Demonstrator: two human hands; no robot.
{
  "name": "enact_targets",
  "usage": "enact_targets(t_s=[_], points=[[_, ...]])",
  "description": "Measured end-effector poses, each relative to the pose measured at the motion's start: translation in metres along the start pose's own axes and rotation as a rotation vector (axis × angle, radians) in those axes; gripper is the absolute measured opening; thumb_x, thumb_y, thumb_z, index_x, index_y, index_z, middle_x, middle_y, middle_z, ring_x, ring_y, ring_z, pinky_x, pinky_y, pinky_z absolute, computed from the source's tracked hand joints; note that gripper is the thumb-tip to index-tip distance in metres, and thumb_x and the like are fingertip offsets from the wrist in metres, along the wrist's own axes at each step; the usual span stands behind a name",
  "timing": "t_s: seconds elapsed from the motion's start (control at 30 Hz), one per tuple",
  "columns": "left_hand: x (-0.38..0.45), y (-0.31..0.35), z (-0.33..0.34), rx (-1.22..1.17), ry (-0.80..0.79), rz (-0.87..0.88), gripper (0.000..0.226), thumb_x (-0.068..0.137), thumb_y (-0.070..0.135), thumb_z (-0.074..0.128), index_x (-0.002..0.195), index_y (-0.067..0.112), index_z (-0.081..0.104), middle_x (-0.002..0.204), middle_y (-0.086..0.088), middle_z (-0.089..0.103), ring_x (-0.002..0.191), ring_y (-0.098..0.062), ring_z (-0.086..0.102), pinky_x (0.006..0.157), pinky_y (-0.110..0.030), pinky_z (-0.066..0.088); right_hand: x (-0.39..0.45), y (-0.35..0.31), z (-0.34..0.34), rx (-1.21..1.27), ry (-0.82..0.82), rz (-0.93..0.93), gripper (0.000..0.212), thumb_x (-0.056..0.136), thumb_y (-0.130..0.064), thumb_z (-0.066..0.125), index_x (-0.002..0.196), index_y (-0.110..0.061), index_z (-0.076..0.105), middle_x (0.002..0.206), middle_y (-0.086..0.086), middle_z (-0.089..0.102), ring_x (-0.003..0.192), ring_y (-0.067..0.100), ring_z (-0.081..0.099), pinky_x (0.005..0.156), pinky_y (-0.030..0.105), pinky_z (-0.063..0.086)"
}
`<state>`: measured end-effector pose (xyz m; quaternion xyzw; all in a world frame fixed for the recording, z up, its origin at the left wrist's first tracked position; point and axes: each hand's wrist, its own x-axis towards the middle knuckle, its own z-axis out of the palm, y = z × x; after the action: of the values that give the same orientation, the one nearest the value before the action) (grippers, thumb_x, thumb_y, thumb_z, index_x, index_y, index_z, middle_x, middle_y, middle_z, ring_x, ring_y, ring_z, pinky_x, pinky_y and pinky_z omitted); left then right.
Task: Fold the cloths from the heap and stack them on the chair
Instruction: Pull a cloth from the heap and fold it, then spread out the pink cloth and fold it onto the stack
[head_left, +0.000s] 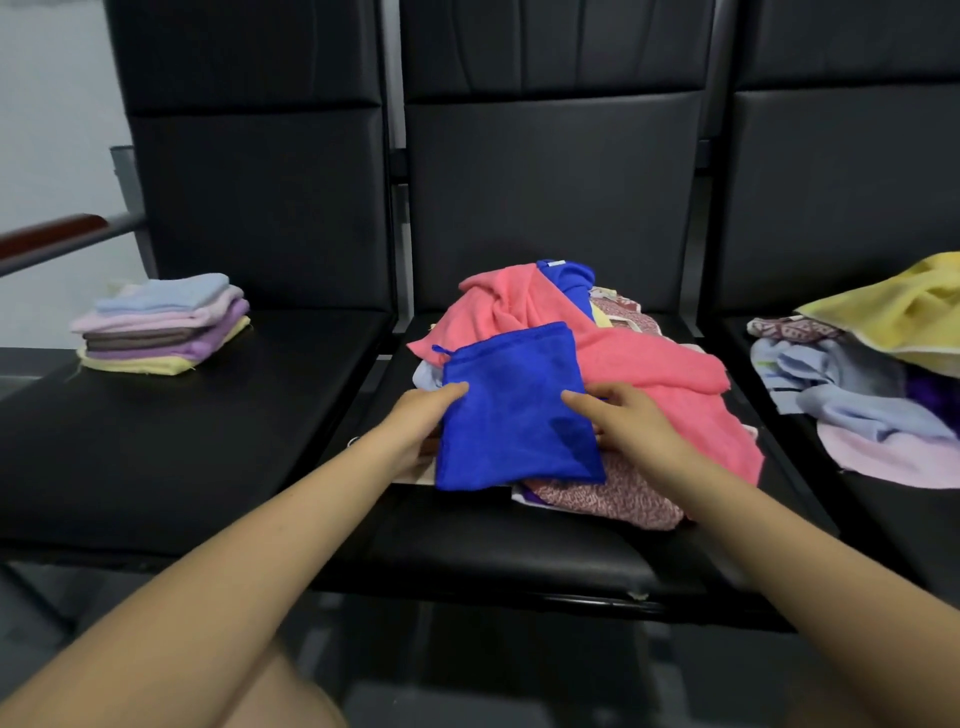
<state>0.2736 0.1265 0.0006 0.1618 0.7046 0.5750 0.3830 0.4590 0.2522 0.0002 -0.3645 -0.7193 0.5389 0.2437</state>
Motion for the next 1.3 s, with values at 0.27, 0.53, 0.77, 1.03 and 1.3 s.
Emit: enact_targets(t_s=[0.27,0.53,0.77,1.03,1.3], points=[[0.004,0.005,0.002,-0.075,-0.122,0.134,0.028,0.084,0.029,0.072,0.108,0.015,0.068,0.105,-0.010,0.073,0.101,-0.028,0.068,0.098,-0.047,0.050,0.006,-0.036,0.045,0.400,-0.019,0.189,0.021,0.087,-0.017,0.068,0.103,-0.002,0.067,0.090,0.009,0.072,0.080,0.024,0.067,0.073,0.031,0.053],[-0.011,0.011,-0.034,-0.385,-0.193,-0.039,0.046,0.089,0.054,0.058,0.106,0.014,0.071,0.103,-0.017,0.070,0.085,-0.024,0.067,0.076,-0.032,0.050,-0.012,-0.112,0.082,0.381,-0.110,-0.023,0.021,0.101,-0.023,0.046,0.088,-0.013,0.058,0.087,0.004,0.064,0.082,0.012,0.060,0.072,0.021,0.046],[-0.030,0.035,-0.114,-0.765,-0.220,0.027,0.055,0.090,0.059,0.050,0.114,0.012,0.067,0.114,-0.015,0.070,0.094,-0.031,0.068,0.091,-0.042,0.049,0.013,-0.167,0.129,0.501,-0.322,-0.032,0.031,0.098,-0.011,0.048,0.128,-0.020,0.054,0.102,0.007,0.069,0.085,0.019,0.068,0.066,0.030,0.054],[-0.006,0.028,-0.204,-0.436,0.006,0.219,0.028,0.094,0.006,0.054,0.121,0.016,0.059,0.107,-0.002,0.073,0.094,-0.016,0.070,0.080,-0.029,0.057,0.075,-0.141,0.221,0.435,-0.313,0.075,0.036,0.098,-0.005,0.045,0.130,-0.019,0.055,0.102,0.002,0.067,0.088,0.020,0.063,0.071,0.031,0.051],[0.074,0.093,-0.327,0.000,0.318,0.352,0.034,0.092,0.002,0.046,0.120,0.017,0.058,0.121,-0.008,0.065,0.105,-0.020,0.061,0.087,-0.029,0.049,0.164,-0.197,0.351,0.400,-0.452,-0.005,0.029,0.097,-0.002,0.040,0.103,-0.019,0.063,0.104,0.006,0.067,0.092,0.022,0.063,0.079,0.033,0.051]])
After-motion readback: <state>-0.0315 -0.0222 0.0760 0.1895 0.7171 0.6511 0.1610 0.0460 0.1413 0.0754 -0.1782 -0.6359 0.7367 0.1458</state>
